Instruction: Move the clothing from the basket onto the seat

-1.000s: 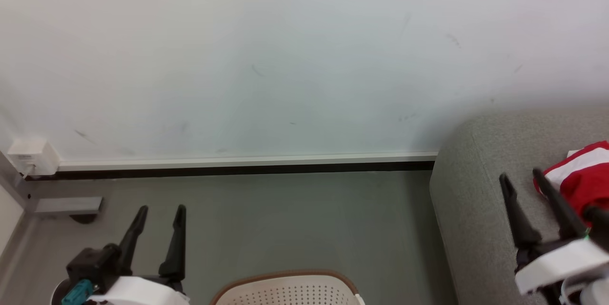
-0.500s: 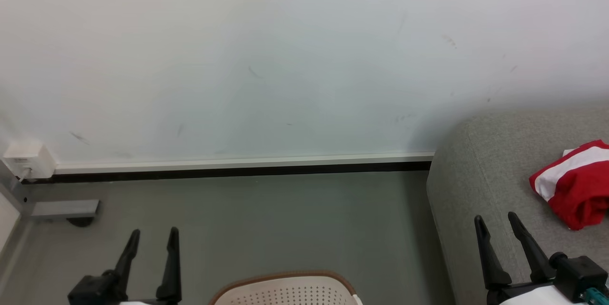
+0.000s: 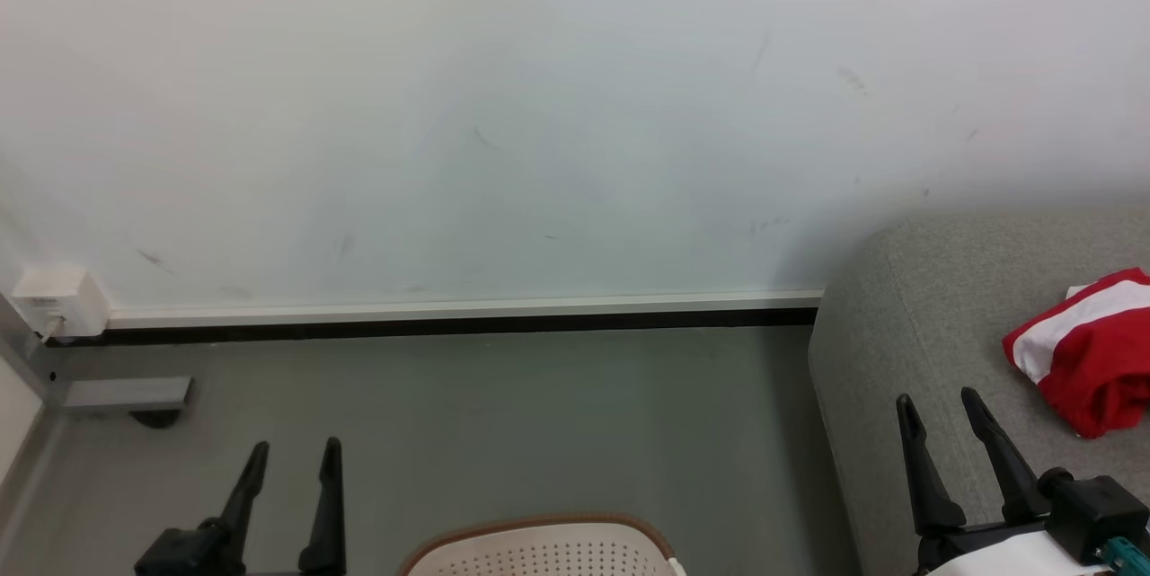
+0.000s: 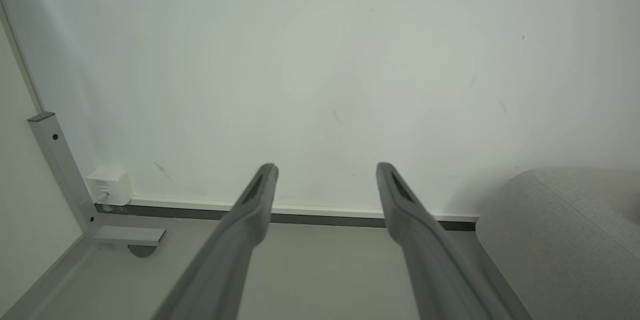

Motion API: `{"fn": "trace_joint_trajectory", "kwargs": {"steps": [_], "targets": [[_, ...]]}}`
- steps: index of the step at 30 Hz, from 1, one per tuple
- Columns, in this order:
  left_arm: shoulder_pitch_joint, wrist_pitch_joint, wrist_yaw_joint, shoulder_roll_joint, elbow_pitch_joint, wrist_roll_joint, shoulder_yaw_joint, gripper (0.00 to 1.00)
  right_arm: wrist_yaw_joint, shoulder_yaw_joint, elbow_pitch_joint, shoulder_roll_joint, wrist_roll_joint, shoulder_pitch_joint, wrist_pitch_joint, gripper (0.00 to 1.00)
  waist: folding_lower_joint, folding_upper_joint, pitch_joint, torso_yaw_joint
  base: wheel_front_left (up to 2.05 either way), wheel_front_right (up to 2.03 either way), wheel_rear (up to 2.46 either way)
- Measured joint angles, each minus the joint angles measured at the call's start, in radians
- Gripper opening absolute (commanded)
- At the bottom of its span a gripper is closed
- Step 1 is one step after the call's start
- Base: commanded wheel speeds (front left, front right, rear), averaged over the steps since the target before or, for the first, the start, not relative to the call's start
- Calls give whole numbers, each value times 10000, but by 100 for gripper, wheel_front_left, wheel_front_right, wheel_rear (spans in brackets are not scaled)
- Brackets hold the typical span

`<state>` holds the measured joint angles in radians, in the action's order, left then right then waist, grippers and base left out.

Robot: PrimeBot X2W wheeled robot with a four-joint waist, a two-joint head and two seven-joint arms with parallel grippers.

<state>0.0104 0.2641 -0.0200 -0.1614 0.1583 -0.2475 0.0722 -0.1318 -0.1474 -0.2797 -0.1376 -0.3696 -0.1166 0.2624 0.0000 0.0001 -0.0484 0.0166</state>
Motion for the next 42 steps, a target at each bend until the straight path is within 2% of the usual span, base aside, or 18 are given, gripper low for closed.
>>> {"fn": "trace_joint_trajectory", "kwargs": {"steps": [15, 25, 34, 42], "targets": [[-2, 0, 552, 472, 169, 602, -639, 100, 0, -79, 33, 73, -2, 0, 0, 100, 0, 0, 28, -39, 0, 0, 0], [-53, 0, 663, 577, 802, 963, -790, 100, 0, -119, 125, 65, -13, -55, 0, 100, 0, 0, 258, -243, 0, 0, 0], [-709, 0, 1005, 648, 1772, 1070, -485, 100, 0, -115, 368, 8, 52, -534, 0, 100, 1, 0, 1023, -538, 0, 0, 0], [-1693, 0, 1252, 577, 3231, 1141, -69, 100, 0, -297, 583, -46, 107, -1244, 2, 100, 2, 0, 2119, -890, 0, 0, 0]]}}
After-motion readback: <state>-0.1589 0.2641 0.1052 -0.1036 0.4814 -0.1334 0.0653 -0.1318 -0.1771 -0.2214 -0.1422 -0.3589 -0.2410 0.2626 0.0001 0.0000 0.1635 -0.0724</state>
